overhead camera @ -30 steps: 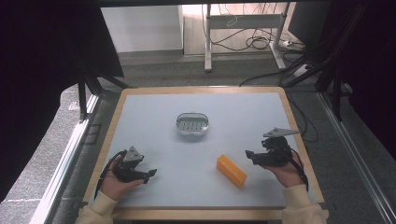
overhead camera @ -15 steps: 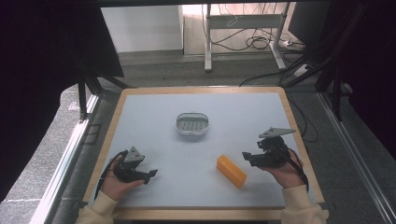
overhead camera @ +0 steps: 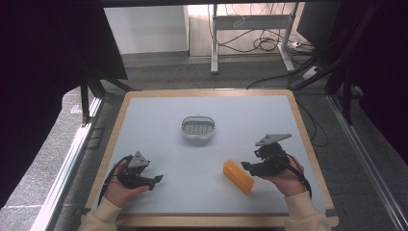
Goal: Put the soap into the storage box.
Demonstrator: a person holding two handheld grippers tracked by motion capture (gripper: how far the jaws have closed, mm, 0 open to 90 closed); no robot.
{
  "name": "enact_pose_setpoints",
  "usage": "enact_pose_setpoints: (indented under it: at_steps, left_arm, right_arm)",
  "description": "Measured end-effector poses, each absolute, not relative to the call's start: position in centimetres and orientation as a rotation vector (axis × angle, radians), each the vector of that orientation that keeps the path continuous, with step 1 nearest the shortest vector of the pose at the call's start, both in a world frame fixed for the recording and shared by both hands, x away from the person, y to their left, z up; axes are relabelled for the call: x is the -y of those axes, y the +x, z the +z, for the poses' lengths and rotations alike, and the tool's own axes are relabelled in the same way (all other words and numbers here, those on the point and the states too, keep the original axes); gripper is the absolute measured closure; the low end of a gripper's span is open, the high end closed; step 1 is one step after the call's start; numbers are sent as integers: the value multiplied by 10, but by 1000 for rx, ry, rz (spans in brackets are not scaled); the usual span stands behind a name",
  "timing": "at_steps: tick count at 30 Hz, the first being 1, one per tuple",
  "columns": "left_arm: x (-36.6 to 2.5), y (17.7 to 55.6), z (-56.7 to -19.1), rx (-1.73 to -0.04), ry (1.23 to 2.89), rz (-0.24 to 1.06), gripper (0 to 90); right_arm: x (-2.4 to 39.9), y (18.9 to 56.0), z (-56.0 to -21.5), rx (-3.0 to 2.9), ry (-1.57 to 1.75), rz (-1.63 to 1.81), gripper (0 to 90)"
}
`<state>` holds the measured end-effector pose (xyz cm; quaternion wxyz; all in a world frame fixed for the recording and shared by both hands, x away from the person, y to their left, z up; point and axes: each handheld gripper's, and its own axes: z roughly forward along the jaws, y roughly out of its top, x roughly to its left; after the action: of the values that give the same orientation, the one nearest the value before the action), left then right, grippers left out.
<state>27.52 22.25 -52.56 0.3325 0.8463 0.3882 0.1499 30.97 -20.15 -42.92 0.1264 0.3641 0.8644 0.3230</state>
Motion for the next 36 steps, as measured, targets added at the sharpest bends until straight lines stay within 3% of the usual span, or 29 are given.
enact_pose_setpoints:
  at_steps: [36]
  left_arm:
    - [-222,275,-525,-1012,2211,390,224]
  right_arm:
    - [153,311,-464,-2710,1038,624,446]
